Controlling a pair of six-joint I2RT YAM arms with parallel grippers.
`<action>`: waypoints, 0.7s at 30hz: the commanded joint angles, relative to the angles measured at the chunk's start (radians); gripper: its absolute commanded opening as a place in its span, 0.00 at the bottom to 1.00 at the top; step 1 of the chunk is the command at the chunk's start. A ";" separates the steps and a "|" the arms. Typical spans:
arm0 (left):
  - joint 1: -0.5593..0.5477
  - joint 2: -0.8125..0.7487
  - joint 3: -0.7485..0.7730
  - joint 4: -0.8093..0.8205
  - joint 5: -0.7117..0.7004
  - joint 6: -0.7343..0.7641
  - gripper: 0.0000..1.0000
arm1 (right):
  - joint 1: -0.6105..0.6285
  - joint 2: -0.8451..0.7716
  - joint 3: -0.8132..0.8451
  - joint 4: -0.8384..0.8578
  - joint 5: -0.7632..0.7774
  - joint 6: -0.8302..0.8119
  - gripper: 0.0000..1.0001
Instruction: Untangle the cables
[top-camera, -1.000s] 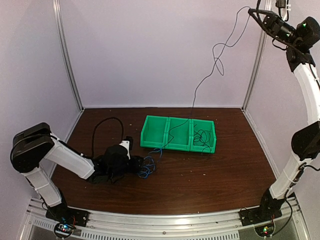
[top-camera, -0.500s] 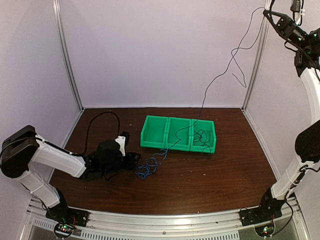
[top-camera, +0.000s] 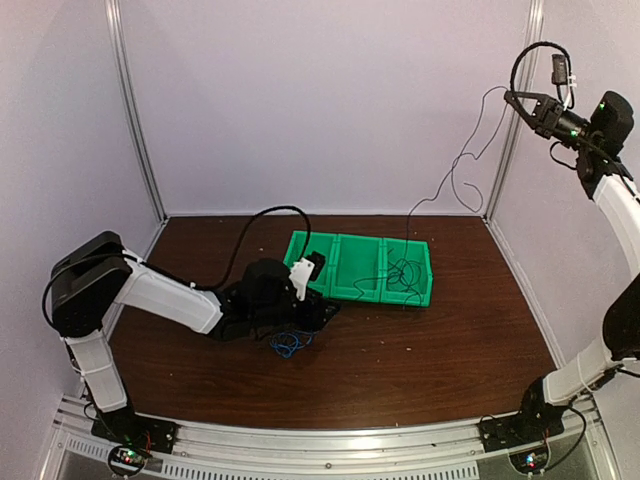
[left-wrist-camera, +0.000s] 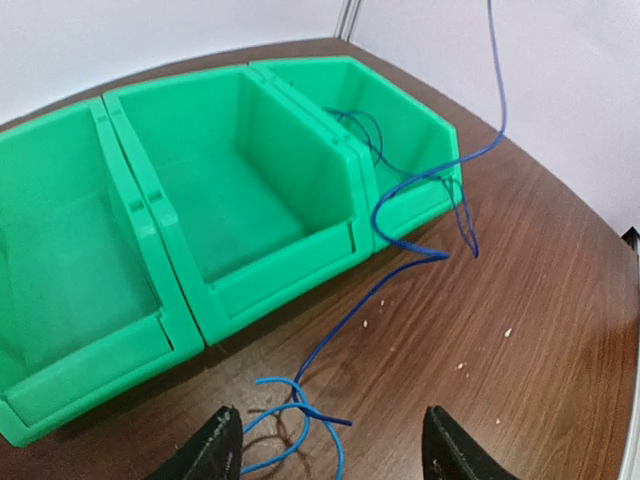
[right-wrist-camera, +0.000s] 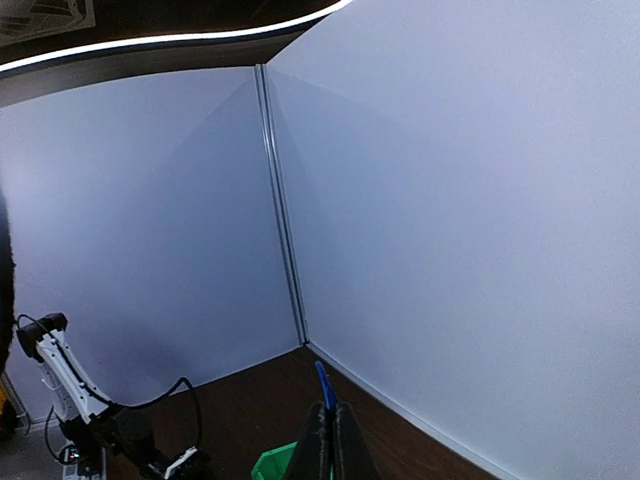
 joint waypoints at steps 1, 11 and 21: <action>-0.006 0.040 0.034 -0.079 0.079 0.065 0.62 | 0.013 -0.080 -0.041 -0.466 0.083 -0.502 0.00; -0.006 0.127 0.107 -0.231 0.044 0.121 0.53 | 0.014 -0.143 -0.133 -0.574 0.121 -0.596 0.00; -0.006 0.150 0.076 -0.327 -0.123 0.098 0.25 | 0.005 -0.122 -0.016 -0.603 0.113 -0.567 0.00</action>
